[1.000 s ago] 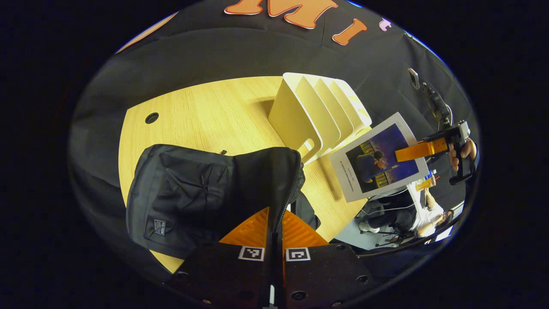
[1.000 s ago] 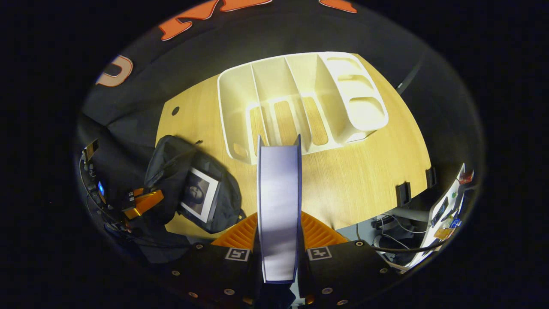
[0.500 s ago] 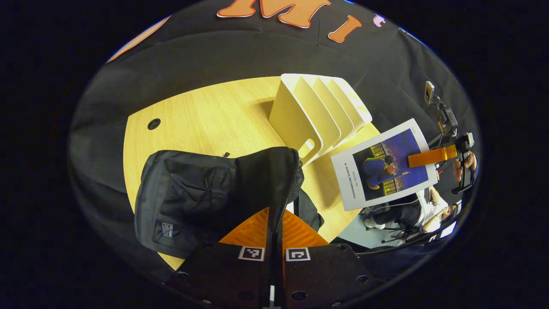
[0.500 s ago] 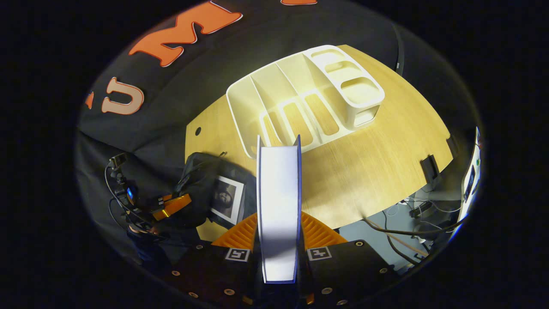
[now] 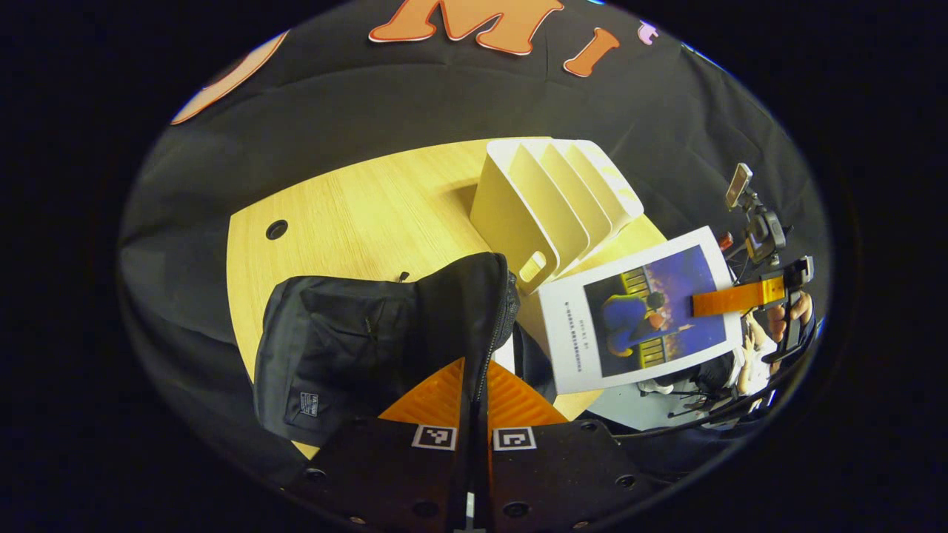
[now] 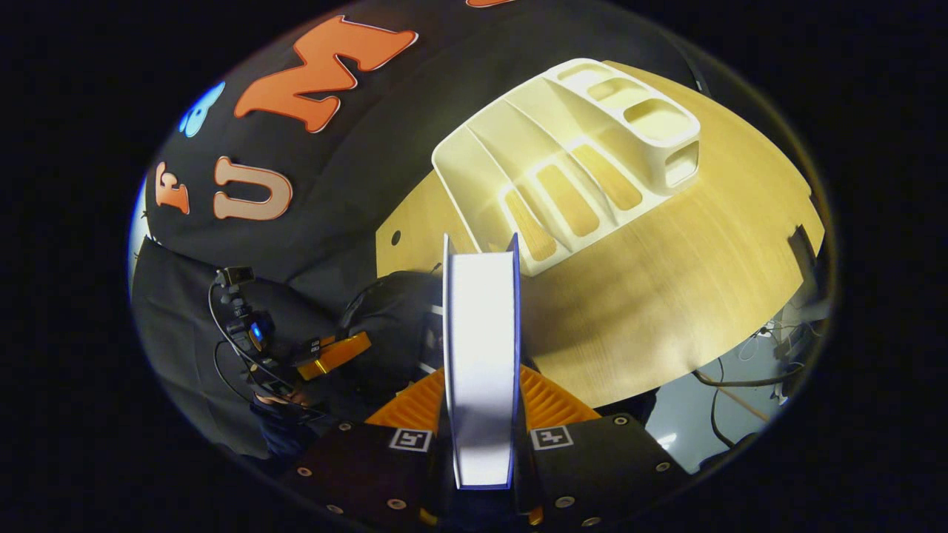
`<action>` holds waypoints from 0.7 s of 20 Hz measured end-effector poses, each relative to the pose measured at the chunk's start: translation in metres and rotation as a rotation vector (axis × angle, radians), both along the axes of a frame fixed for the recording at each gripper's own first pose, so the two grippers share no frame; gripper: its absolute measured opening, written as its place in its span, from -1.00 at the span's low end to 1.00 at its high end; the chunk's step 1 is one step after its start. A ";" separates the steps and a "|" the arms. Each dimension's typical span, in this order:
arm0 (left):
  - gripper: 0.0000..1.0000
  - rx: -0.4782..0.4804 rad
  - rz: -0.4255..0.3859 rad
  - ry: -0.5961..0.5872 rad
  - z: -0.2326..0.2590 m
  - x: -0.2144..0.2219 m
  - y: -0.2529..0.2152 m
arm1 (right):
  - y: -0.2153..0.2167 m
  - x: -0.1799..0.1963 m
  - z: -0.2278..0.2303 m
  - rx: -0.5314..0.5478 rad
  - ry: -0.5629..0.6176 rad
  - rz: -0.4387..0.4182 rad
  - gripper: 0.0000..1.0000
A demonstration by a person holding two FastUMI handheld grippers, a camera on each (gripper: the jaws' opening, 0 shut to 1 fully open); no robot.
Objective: Open the schoolbag, grab two books from the bookshelf and put them into the schoolbag.
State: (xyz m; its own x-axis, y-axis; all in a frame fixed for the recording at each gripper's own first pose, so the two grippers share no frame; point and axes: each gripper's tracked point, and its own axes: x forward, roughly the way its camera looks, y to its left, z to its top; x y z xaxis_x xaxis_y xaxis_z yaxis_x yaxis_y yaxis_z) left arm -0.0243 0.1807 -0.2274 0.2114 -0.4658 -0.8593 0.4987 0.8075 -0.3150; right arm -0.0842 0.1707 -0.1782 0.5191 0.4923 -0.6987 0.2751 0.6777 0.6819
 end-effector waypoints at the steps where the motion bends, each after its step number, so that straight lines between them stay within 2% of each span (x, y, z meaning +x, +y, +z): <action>1: -0.92 0.003 0.002 -0.006 0.002 0.001 0.000 | 0.006 0.004 -0.002 0.015 -0.008 0.003 -0.32; 6: -0.92 0.002 0.014 -0.019 0.014 0.006 0.002 | 0.036 0.010 -0.010 0.079 -0.033 0.028 -0.32; 9: -0.92 -0.003 0.028 -0.030 0.020 0.011 0.004 | 0.049 0.021 -0.018 0.115 -0.046 0.003 -0.33; 14: -0.92 -0.010 0.026 -0.049 0.026 0.014 0.003 | 0.077 0.033 -0.029 0.170 -0.057 0.007 -0.34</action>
